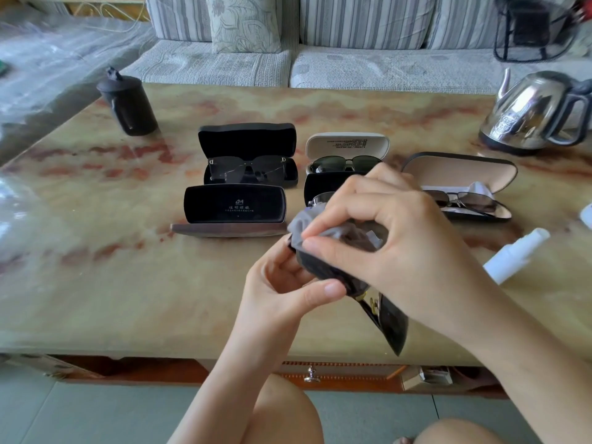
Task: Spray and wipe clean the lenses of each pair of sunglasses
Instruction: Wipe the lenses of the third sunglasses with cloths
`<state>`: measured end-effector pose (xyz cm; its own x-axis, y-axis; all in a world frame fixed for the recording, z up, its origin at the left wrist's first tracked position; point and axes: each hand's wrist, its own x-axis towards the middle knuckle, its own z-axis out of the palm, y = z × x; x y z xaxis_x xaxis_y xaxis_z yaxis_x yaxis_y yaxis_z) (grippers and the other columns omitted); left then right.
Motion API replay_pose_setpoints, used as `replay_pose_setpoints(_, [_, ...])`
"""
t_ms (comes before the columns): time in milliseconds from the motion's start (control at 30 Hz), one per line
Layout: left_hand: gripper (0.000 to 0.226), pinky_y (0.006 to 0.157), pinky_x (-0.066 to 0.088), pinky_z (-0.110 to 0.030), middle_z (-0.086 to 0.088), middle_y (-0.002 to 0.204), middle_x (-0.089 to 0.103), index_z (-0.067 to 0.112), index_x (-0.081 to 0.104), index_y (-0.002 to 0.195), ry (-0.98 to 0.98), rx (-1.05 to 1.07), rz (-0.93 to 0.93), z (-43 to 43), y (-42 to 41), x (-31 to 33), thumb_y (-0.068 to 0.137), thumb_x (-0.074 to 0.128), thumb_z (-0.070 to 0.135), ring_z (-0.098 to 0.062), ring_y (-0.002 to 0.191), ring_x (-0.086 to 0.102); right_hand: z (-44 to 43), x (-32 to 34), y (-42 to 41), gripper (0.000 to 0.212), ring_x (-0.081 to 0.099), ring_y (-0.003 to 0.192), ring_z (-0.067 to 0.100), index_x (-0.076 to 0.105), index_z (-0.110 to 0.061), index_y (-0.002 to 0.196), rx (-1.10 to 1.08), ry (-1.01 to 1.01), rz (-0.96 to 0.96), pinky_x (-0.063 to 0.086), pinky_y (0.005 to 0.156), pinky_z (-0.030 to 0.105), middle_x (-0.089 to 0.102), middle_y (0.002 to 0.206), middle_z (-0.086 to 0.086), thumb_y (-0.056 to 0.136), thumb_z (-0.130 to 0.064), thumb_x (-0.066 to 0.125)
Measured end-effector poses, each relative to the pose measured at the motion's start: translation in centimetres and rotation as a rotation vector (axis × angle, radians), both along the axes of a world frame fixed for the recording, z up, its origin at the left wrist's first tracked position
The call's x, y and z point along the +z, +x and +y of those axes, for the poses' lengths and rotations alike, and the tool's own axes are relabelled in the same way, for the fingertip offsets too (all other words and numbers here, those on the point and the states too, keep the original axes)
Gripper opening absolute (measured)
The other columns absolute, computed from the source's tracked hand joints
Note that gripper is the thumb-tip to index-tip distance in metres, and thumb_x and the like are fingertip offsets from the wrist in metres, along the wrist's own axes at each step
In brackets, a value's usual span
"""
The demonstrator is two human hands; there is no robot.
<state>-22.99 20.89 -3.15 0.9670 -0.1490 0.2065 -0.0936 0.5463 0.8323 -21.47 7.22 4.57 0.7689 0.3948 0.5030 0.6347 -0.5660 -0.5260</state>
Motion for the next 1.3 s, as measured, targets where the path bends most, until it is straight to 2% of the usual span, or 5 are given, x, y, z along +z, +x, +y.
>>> replay_pose_setpoints(233, [0.058,0.086,0.053,-0.027,-0.003,0.111,0.072,0.024,0.073,0.109,-0.086,-0.046,-0.012,0.3,0.2,0.5,0.055,0.091,0.035,-0.017,0.107,0.068,-5.0,-0.9,1.6,0.013,0.063,0.077,0.018,0.073,-0.031,0.079,-0.216,0.335,0.136,0.049,0.072,0.033,0.069,0.080,-0.001,0.082,-0.019,0.077])
replay_pose_setpoints(467, [0.058,0.086,0.053,-0.024,-0.001,0.115,0.072,0.027,0.074,0.108,-0.101,-0.019,-0.013,0.8,0.3,0.2,0.054,0.091,0.037,-0.016,0.110,0.066,-8.1,-8.5,2.2,0.010,0.044,0.086,0.011,0.071,-0.030,0.074,-0.466,-0.240,0.458,0.029,0.065,0.015,0.057,0.081,-0.009,0.083,-0.026,0.075])
replay_pose_setpoints(733, [0.056,0.084,0.053,-0.023,-0.001,0.112,0.072,0.027,0.075,0.106,-0.075,-0.008,-0.007,1.3,0.3,0.1,0.054,0.091,0.037,-0.016,0.109,0.067,-5.2,-8.7,4.3,0.036,0.042,0.111,0.008,0.067,-0.031,0.122,-0.236,-0.267,0.279,0.033,0.085,0.024,0.055,0.117,-0.013,0.087,-0.021,0.070])
replay_pose_setpoints(1133, [0.056,0.083,0.054,-0.026,-0.006,0.109,0.073,0.022,0.072,0.106,0.038,0.010,-0.011,1.4,0.3,-0.1,0.055,0.091,0.034,-0.019,0.105,0.068,-3.4,-1.7,2.1,0.010,0.060,0.071,0.028,0.077,-0.033,0.083,0.030,0.493,0.398,0.047,0.071,0.030,0.072,0.076,-0.009,0.076,-0.025,0.078])
replay_pose_setpoints(1300, [0.055,0.083,0.053,-0.031,-0.010,0.099,0.073,0.003,0.067,0.104,0.074,0.030,-0.015,1.0,0.4,-0.3,0.061,0.089,0.029,-0.026,0.098,0.068,0.3,-0.8,-0.5,0.010,0.048,0.084,0.011,0.075,-0.039,0.085,0.211,0.111,0.189,0.037,0.078,0.017,0.061,0.075,-0.014,0.077,-0.034,0.073])
